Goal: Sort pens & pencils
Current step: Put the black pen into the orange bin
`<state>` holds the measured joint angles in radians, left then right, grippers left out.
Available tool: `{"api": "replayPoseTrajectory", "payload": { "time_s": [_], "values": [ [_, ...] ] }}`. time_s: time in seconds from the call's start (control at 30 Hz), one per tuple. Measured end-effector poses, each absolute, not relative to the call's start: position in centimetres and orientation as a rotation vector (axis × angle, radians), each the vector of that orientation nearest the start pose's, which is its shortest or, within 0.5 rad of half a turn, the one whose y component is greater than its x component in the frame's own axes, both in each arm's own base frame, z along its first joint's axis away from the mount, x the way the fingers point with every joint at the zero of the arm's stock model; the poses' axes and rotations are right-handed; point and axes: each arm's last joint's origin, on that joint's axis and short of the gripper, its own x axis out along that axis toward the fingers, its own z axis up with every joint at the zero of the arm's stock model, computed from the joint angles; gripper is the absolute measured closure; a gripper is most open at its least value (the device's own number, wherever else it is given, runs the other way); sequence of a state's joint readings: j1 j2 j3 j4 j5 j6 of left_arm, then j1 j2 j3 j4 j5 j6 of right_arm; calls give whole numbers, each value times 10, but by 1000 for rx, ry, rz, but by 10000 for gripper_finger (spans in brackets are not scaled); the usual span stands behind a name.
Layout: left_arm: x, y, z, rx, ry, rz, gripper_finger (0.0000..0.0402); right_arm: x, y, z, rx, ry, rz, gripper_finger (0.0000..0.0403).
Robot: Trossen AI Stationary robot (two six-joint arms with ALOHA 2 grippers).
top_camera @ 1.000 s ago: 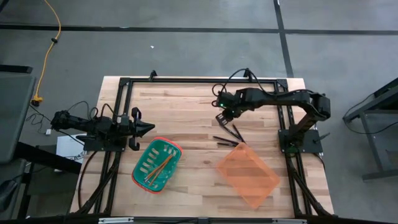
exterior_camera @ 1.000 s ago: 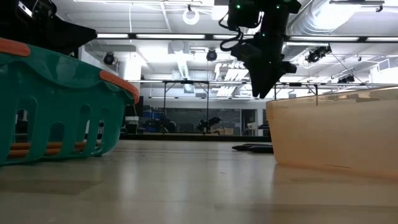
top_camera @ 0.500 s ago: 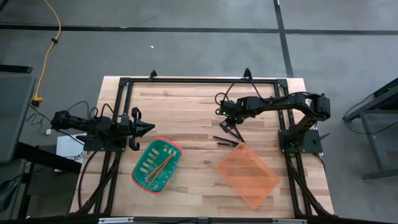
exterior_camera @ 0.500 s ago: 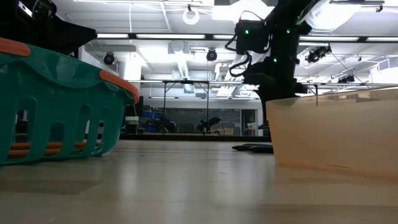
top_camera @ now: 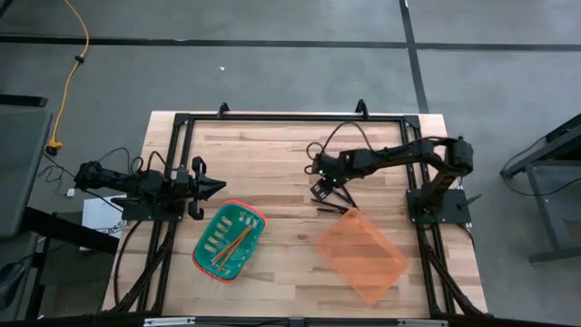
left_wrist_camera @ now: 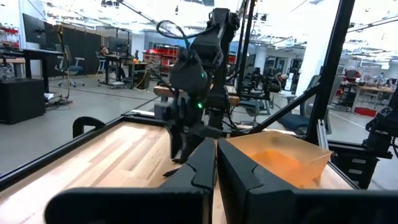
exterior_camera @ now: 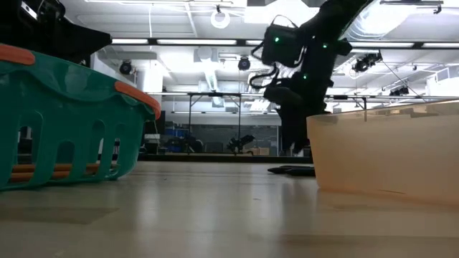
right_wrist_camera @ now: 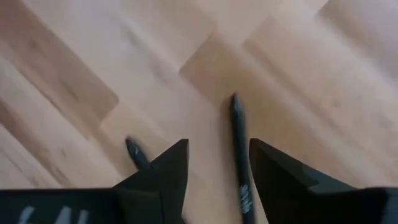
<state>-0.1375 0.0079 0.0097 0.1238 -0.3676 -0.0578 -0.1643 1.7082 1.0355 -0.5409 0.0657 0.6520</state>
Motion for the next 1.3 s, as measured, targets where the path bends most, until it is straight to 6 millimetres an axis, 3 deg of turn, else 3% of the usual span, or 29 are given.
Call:
{"api": "replayPoseTrajectory", "payload": {
  "time_s": [0.43,0.77,0.97,1.2,1.3],
  "values": [
    [95,-3,178,-89,-128,226,396,354,-56,151,515,1519,-605,247],
    [95,-3,178,-89,-128,226,397,369,-58,139,499,1599,-522,255],
    [95,-3,178,-89,-128,226,397,369,-58,139,481,1597,-500,291],
    [95,-3,178,-89,-128,226,397,371,-58,138,472,1581,-475,378],
    [95,-3,178,-89,-128,226,396,371,-58,138,477,1579,-470,393]
  ]
}}
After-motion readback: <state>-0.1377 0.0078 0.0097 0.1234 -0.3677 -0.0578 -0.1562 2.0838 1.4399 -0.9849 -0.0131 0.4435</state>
